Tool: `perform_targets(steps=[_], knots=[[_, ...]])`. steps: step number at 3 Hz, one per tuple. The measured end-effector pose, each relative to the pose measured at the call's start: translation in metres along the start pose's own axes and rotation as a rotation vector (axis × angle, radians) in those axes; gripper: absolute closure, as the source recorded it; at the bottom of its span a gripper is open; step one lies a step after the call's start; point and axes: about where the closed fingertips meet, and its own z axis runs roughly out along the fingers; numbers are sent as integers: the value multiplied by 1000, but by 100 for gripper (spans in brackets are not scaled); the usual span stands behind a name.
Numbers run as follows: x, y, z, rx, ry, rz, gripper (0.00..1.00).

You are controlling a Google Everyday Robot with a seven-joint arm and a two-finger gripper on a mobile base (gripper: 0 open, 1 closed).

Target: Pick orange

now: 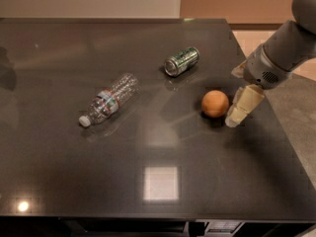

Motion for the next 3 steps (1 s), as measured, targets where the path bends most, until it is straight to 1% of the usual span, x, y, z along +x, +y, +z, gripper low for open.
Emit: perform_targets(steps=[2,3], knots=[[-6,-1,27,-36,-25,-6,0],[-6,-1,28,-37,-26,-6,0]])
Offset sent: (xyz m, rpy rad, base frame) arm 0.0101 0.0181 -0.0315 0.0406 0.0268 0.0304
